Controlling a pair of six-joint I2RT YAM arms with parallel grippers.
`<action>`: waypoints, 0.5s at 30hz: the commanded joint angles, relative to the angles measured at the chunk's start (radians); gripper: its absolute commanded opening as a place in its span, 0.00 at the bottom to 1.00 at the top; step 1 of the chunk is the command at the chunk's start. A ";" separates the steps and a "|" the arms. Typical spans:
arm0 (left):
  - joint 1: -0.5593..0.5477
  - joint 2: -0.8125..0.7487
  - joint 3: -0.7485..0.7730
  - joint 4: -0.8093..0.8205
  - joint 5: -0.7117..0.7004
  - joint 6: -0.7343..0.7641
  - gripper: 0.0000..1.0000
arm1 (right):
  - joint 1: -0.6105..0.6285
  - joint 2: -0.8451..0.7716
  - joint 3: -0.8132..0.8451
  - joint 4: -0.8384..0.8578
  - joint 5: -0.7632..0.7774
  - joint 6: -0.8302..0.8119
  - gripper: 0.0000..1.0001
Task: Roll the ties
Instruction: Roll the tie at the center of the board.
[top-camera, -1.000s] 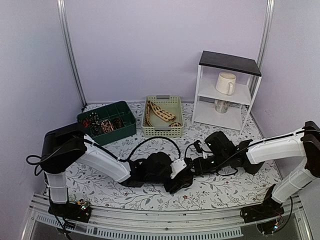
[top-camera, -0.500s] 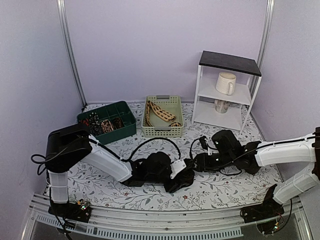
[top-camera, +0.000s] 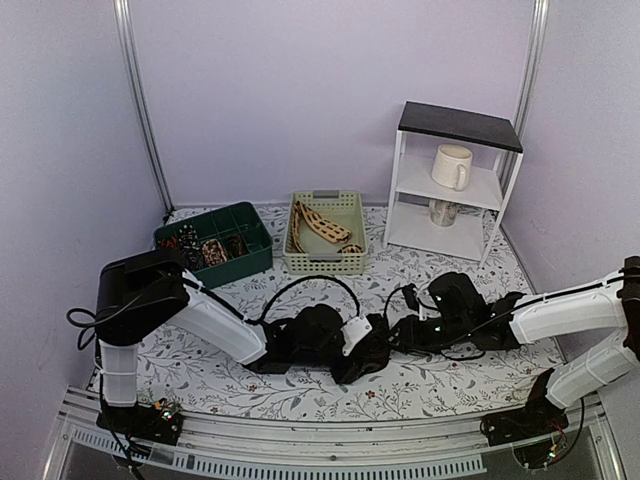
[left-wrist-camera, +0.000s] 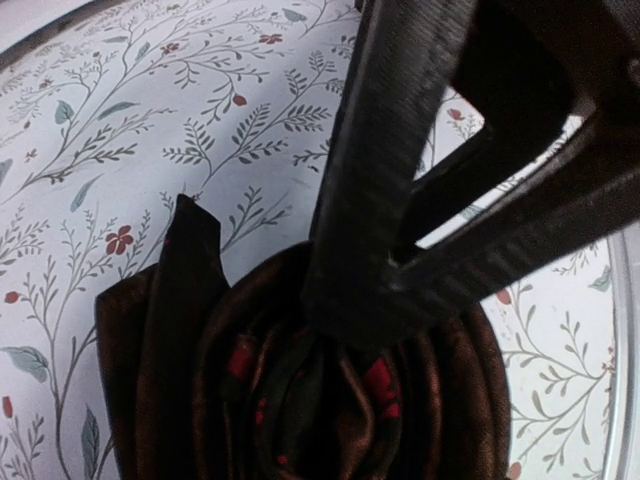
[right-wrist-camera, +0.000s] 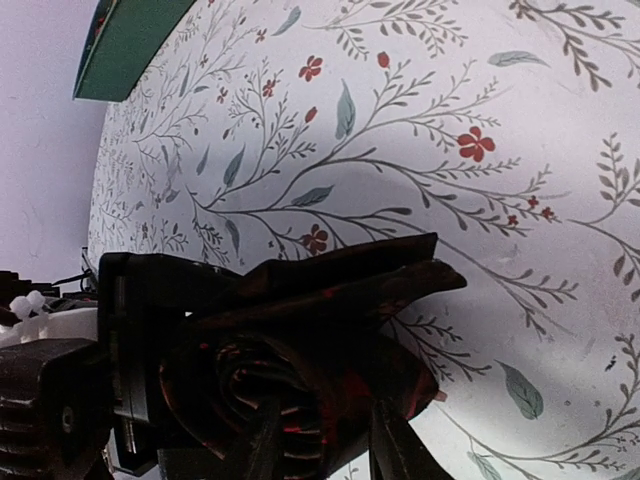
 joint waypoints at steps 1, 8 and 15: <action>-0.010 0.012 0.006 -0.092 -0.036 -0.067 0.54 | -0.004 0.050 0.023 0.082 -0.052 -0.052 0.29; -0.035 0.023 -0.011 -0.083 -0.114 -0.109 0.56 | -0.005 0.133 0.057 0.106 -0.066 -0.092 0.29; -0.039 0.000 -0.039 -0.051 -0.168 -0.106 0.70 | -0.005 0.146 0.065 0.112 -0.073 -0.161 0.29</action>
